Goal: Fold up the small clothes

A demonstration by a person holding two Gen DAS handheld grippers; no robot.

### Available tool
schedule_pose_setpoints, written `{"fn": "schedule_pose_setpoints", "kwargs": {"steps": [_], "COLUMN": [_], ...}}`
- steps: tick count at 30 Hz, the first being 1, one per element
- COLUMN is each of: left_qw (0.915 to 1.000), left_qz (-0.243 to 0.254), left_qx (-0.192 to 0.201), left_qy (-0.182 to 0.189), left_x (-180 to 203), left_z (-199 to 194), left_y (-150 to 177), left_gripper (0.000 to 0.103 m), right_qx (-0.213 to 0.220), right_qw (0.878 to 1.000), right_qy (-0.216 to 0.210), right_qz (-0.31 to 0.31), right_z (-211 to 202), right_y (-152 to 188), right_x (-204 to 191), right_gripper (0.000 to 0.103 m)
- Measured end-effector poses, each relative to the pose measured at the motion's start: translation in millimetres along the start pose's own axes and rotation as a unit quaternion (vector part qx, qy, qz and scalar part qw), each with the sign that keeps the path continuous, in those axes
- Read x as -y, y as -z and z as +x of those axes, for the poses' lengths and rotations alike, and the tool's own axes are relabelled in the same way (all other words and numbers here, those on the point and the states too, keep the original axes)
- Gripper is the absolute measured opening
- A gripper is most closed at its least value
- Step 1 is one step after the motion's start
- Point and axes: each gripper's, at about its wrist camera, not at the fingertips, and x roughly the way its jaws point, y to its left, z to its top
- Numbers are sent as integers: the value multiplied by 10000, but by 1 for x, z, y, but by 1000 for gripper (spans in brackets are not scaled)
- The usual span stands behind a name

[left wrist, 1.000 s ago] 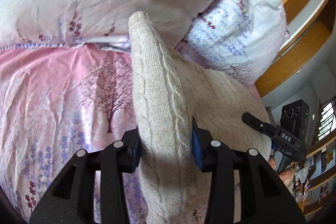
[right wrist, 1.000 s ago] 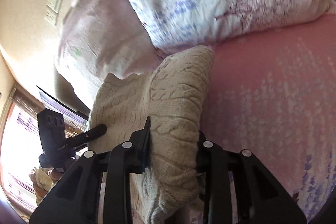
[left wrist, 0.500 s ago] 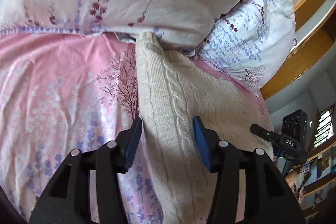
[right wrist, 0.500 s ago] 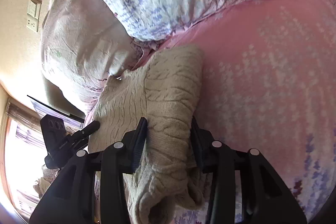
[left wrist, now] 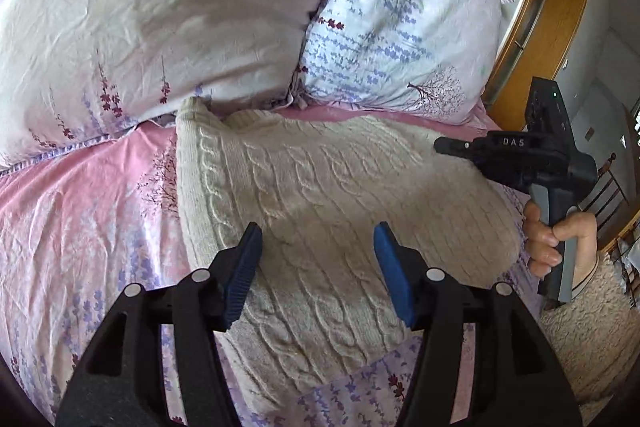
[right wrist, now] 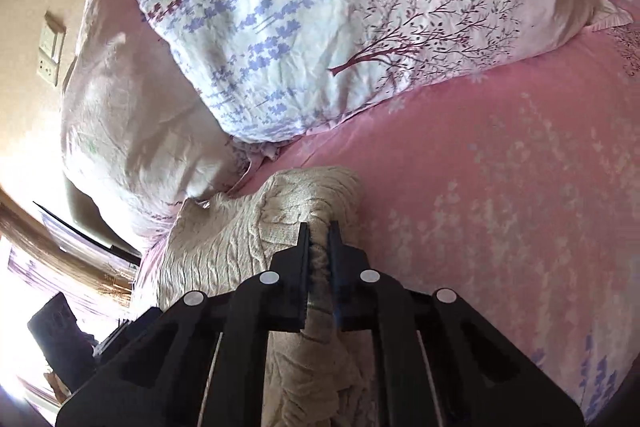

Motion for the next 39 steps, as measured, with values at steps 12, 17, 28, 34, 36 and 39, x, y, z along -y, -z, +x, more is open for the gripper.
{"fn": "schedule_pose_setpoints", "kwargs": {"steps": [12, 17, 28, 34, 36, 39], "left_qw": [9996, 9979, 9948, 9960, 9935, 9905], "left_qz": [228, 528, 698, 479, 505, 471], "left_qx": [4, 263, -187, -36, -20, -144], "left_qy": [-161, -260, -714, -751, -1015, -1288], "left_x": [11, 17, 27, 29, 31, 30], "left_z": [7, -24, -2, -21, -25, -20], "left_y": [-4, 10, 40, 40, 41, 42], "left_gripper": [59, 60, 64, 71, 74, 74], "right_qx": [-143, 281, 16, 283, 382, 343], "right_qw": [9986, 9968, 9787, 9778, 9740, 9683], "right_qy": [510, -122, 919, 919, 952, 1115], "right_qz": [-29, -741, -1837, -1859, -2020, -2211], "right_z": [2, -54, -40, -61, -66, -59], "right_y": [6, 38, 111, 114, 117, 122], "right_x": [7, -23, -42, -54, -63, -72], "right_gripper": [18, 24, 24, 28, 43, 48]}}
